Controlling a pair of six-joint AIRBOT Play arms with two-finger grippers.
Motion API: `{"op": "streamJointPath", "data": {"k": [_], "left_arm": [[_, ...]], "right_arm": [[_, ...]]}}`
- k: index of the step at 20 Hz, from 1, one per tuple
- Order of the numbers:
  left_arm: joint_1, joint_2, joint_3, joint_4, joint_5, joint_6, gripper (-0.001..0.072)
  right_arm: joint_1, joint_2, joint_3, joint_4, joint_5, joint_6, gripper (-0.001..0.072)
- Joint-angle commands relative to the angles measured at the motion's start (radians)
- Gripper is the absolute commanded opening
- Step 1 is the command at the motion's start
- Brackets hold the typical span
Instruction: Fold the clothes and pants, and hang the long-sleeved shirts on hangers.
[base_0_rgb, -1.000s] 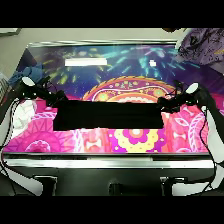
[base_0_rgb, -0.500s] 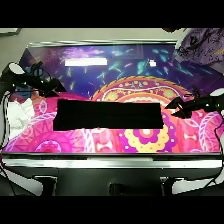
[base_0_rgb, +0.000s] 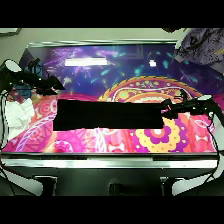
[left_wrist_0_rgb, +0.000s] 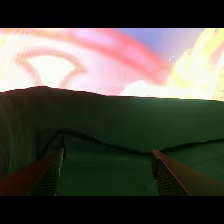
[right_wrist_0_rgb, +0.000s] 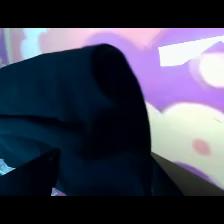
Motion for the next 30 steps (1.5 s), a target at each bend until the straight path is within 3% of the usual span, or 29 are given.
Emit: {"op": "streamJointPath", "data": {"k": [1, 3, 4, 5, 6, 7, 8, 13, 15, 18, 24, 30], "left_arm": [[-0.001, 0.001, 0.002, 0.000, 0.000, -0.003, 0.0625], [-0.003, 0.001, 0.002, 0.000, 0.000, -0.003, 0.0623], [-0.005, 0.001, 0.002, -0.009, 0.000, -0.003, 0.0604], [-0.010, 0.001, 0.002, -0.027, 0.001, -0.003, 0.0592], [-0.018, 0.000, 0.002, -0.043, 0.002, -0.003, 0.0507], [-0.033, 0.000, 0.002, -0.057, 0.001, 0.001, 0.0169], [-0.053, 0.000, 0.002, -0.060, 0.003, 0.000, 0.0021], [-0.242, -0.058, 0.002, -0.060, 0.039, -0.057, 0.0020], [-0.339, -0.094, 0.002, -0.068, 0.105, -0.118, 0.0020], [-0.472, -0.146, 0.002, -0.189, 0.229, -0.127, 0.0020], [-0.684, -0.262, 0.003, -0.458, 0.460, -0.133, 0.0020], [-0.777, -0.368, 0.032, -0.563, 0.504, -0.132, 0.0020]], "right_arm": [[0.058, -0.028, -0.004, -0.011, -0.061, -0.010, 0.0582], [0.098, -0.032, -0.004, -0.020, -0.063, -0.010, 0.0349], [0.108, -0.030, -0.003, -0.017, -0.060, -0.010, 0.0157], [0.108, -0.023, -0.003, -0.014, -0.051, -0.008, 0.0024], [0.102, -0.006, -0.001, -0.026, -0.044, 0.006, 0.0025], [0.097, 0.014, 0.017, -0.063, -0.019, 0.026, 0.0025], [0.092, 0.034, 0.054, -0.127, 0.023, 0.076, 0.0025], [0.092, 0.118, 0.280, -0.319, 0.235, 0.319, 0.0025], [0.092, 0.150, 0.349, -0.351, 0.271, 0.410, 0.0025], [0.092, 0.194, 0.423, -0.374, 0.306, 0.517, 0.0026], [0.092, 0.247, 0.494, -0.378, 0.340, 0.610, 0.0026], [0.092, 0.322, 0.494, -0.379, 0.412, 0.640, 0.0026]]}}
